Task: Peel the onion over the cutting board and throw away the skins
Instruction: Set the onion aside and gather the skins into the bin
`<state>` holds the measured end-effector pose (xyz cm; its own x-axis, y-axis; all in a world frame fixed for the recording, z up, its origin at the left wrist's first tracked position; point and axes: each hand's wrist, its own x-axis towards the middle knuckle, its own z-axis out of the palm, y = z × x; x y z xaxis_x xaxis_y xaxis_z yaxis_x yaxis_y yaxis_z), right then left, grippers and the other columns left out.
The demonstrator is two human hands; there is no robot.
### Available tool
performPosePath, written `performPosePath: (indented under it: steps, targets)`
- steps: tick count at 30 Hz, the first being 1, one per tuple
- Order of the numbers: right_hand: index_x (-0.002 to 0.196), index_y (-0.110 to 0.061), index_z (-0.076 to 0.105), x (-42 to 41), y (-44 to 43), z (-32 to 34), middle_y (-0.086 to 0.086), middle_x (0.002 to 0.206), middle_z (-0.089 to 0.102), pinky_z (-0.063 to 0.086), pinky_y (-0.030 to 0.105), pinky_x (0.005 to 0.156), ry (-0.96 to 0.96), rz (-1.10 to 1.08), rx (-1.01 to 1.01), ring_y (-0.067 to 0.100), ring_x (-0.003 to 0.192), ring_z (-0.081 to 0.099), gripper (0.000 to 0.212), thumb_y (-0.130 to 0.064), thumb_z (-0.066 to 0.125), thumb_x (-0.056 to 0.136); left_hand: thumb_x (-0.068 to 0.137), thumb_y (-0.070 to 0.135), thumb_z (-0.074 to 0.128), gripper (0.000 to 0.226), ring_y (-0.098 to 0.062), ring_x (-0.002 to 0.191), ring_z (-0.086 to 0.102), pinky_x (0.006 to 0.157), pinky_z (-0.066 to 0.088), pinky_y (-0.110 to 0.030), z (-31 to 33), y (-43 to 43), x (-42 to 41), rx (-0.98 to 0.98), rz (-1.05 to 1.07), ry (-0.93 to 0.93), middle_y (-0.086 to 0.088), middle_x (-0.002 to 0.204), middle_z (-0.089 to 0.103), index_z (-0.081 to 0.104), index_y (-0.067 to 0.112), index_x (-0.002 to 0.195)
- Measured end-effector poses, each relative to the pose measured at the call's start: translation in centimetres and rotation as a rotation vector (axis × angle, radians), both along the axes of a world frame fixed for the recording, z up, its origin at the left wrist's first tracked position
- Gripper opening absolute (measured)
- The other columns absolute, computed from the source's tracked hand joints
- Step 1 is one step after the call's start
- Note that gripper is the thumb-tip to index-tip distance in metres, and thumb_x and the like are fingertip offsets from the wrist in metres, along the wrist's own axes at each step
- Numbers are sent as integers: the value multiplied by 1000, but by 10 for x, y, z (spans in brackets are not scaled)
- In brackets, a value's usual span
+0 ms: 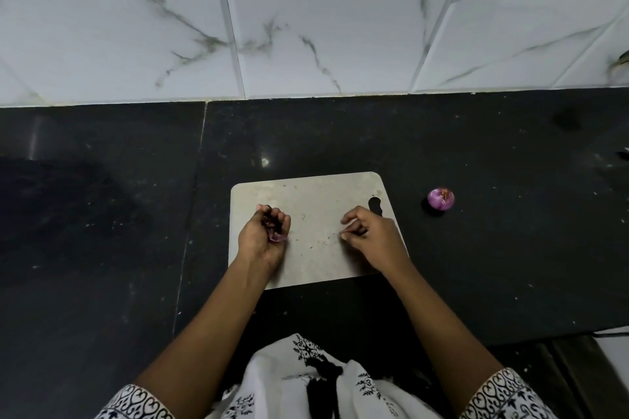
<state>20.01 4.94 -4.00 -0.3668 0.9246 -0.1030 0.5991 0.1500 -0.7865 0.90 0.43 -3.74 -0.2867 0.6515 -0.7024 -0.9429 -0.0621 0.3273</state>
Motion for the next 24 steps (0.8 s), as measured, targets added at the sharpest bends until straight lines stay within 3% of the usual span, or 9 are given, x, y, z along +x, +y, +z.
performPosePath:
  steps: [2,6,8,11,13,15,18,21,24]
  targets:
    - [100,-22,71,-7,-2,-1,-1,85,71,52,28,79,-59,79,98,10,80,65,24,-9,70,80,100,22,40,37,-7,43,56,49,53,-19,1,-1,1,1,-8,13,1,53,55,52,14,66]
    - [92,-16,73,-26,-14,-7,4,89,68,50,33,68,-337,260,467,22,87,61,15,-13,60,84,101,23,37,37,-11,61,51,67,51,-26,4,0,4,-16,-22,47,-1,65,50,50,14,68]
    - [93,-15,73,-37,-20,-10,6,89,69,49,31,67,-330,309,461,24,84,62,15,-14,61,84,102,22,36,37,-12,60,53,68,49,-26,4,2,6,-12,-28,54,-2,69,49,49,14,68]
    - [89,-14,73,-50,-23,2,-1,83,70,50,25,72,156,-17,1,10,75,64,11,-9,66,82,101,18,35,33,-13,53,64,69,54,-28,7,6,17,26,-72,35,-4,66,60,50,12,72]
    - [85,-12,69,-51,-22,16,-3,77,68,50,22,68,574,-291,-279,3,68,62,11,-2,63,84,100,17,36,29,-17,63,69,83,53,-32,14,7,34,92,-109,11,-7,65,70,53,11,78]
    - [85,-11,67,-48,-24,31,0,81,69,54,20,73,787,-418,-325,5,75,65,13,0,60,86,99,16,37,25,-20,72,72,91,49,-36,26,7,55,193,-131,-6,-9,75,74,57,11,84]
    - [87,-11,68,-36,-33,50,4,88,71,54,22,81,888,-565,-267,13,87,68,11,-5,60,88,98,16,38,25,-22,88,71,95,48,-36,45,3,90,305,-167,-28,-9,91,74,63,10,94]
    - [89,-10,68,-16,-45,63,5,89,72,56,27,77,1047,-730,-284,16,87,69,16,-9,52,93,94,10,41,26,-21,91,71,87,53,-34,59,-4,123,326,-238,-25,-8,96,73,67,10,98]
    - [94,-2,65,22,-62,71,11,91,71,57,26,71,1207,-838,-285,19,86,69,21,-9,45,96,87,2,46,31,-19,92,70,81,56,-31,66,-16,164,347,-355,27,-7,97,73,75,10,85]
